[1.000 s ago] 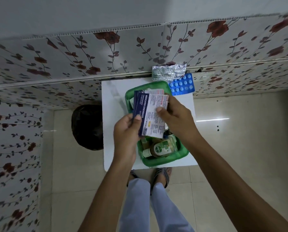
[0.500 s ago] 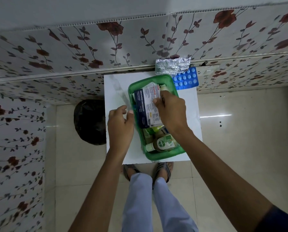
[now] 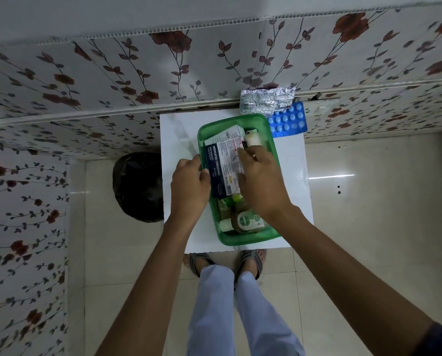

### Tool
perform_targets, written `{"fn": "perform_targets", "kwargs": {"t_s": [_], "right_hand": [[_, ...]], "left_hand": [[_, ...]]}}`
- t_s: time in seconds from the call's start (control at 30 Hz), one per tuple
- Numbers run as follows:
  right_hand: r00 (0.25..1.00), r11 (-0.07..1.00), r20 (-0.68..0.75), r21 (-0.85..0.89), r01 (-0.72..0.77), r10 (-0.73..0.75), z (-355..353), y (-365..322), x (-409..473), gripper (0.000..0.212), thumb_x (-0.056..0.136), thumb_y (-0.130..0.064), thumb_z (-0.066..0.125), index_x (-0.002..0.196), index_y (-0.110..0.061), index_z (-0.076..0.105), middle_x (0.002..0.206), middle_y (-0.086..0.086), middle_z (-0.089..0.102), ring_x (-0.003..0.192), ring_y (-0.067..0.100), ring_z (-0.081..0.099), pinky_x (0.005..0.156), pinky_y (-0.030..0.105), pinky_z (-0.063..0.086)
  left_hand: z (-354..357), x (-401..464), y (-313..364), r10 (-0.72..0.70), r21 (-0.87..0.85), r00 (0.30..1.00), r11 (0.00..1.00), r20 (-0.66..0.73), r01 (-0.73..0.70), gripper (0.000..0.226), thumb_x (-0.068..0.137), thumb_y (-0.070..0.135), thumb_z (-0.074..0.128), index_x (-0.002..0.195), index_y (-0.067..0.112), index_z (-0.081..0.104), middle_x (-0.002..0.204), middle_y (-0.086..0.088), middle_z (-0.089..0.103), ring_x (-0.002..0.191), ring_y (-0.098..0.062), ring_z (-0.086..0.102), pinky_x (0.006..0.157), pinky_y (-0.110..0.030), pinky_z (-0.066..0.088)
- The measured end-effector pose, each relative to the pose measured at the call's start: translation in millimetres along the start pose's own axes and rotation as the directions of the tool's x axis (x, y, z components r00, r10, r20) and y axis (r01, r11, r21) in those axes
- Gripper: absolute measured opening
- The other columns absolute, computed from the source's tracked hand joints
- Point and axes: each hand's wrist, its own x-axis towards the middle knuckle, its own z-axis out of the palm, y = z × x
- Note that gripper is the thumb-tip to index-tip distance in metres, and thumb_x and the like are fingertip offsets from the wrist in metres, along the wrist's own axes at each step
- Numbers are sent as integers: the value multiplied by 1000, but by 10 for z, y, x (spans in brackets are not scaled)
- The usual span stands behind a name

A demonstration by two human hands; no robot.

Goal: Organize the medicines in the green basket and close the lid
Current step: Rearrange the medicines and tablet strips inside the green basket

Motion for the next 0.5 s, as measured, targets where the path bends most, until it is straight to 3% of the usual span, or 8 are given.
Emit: {"fn": "perform_targets", "kwargs": {"t_s": [0.17,0.33,0.43,0.5], "right_hand": [[999,1000,52,20,4,-5,64,-33,81,46,79,6,58,123,4,50,121,24,53,103,38,55,79,36,51],[995,998,92,42,41,-45,-4,-43,107,51,84,1,55,133,0,42,136,22,44,116,37,49,92,37,46],[999,971,-38,235,36,-28,-251,37,87,42,85,-5,56,127,-3,52,132,19,53,109,34,57,94,38,48],[986,938,-123,341,-65,114,-415,174,144,35,86,-6,56,122,-7,58,125,14,59,99,25,61,90,33,50]], "left_hand": [[-91,136,21,34,158,998,987,-50,-26,31,92,11,40,117,2,56,103,-23,53,86,-37,57,77,-43,50],[-126,142,41,34,192,999,981,-43,-25,26,92,9,39,109,-2,55,101,-25,52,84,-38,55,72,-41,46],[-115,89,38,26,200,999,980,-47,-16,24,92,9,39,106,-4,54,100,-25,51,82,-38,54,70,-39,43],[-113,98,17,24,189,999,982,-42,-15,27,91,9,40,111,-3,55,101,-25,52,84,-38,55,72,-39,45]]}}
